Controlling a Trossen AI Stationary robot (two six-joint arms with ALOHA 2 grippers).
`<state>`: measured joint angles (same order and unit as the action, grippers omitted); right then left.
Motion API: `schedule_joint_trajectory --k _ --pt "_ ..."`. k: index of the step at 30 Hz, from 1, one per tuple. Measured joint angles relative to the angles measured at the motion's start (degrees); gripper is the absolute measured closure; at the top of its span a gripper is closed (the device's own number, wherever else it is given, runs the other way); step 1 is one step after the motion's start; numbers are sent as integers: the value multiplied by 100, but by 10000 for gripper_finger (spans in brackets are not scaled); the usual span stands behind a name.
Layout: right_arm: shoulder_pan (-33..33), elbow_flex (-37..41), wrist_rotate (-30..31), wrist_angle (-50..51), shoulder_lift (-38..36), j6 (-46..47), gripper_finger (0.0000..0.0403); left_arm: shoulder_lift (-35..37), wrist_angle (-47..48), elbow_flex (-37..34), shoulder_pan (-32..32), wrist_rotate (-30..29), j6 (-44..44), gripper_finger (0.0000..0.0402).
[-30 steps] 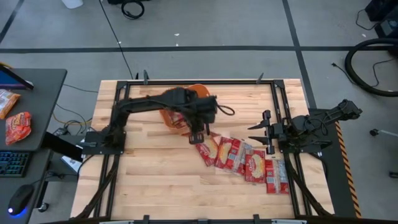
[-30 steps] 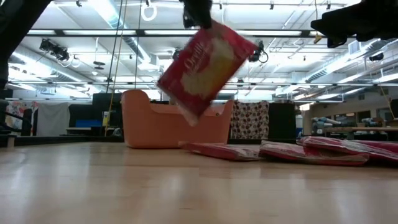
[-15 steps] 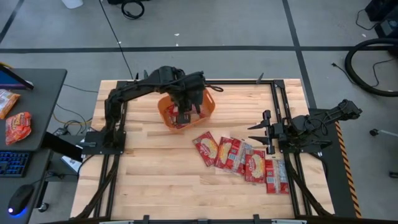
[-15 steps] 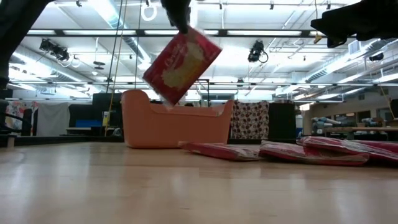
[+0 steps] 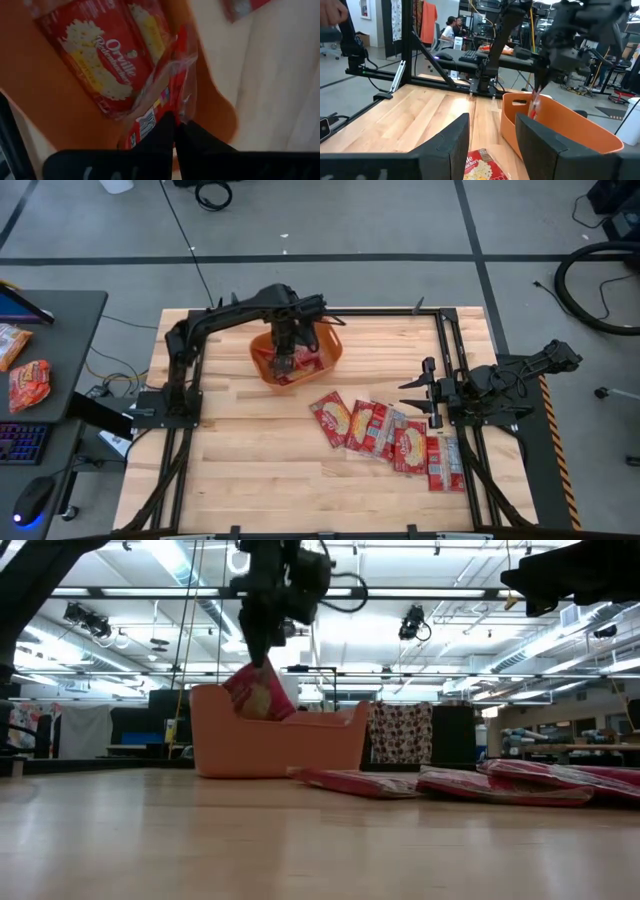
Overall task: Sort popcorn bags into baskets
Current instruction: Put the popcorn bag into the orange bin
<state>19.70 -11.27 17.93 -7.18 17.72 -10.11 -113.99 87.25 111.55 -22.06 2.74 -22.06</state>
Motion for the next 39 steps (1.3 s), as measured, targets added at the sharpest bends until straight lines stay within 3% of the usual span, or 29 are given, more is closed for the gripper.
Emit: schedule_joint_trajectory --k 4,8,14,20,26,30,34,39 --pt "0 0 0 2 0 -9 239 0 -814 -199 -120 -153 139 373" --pt "0 0 0 2 2 -8 239 0 -1314 -250 -58 -531 74 325" --pt "0 0 -2 16 17 -9 239 0 -1694 -193 262 -2329 408 247" --pt "0 0 -1 8 39 -6 239 -2 -1954 -131 1072 -1904 132 231" --pt "4 0 -2 9 39 50 239 -11 -2391 -671 2050 -2001 47 224" --pt "4 0 -2 5 39 52 239 -2 -3025 -1213 2610 -2192 274 198" --pt "4 0 -2 -8 39 52 239 -2 -3903 -1734 3064 -2799 270 168" --pt "4 0 11 -7 39 52 239 -4 -4542 -2192 3413 -3189 275 162"
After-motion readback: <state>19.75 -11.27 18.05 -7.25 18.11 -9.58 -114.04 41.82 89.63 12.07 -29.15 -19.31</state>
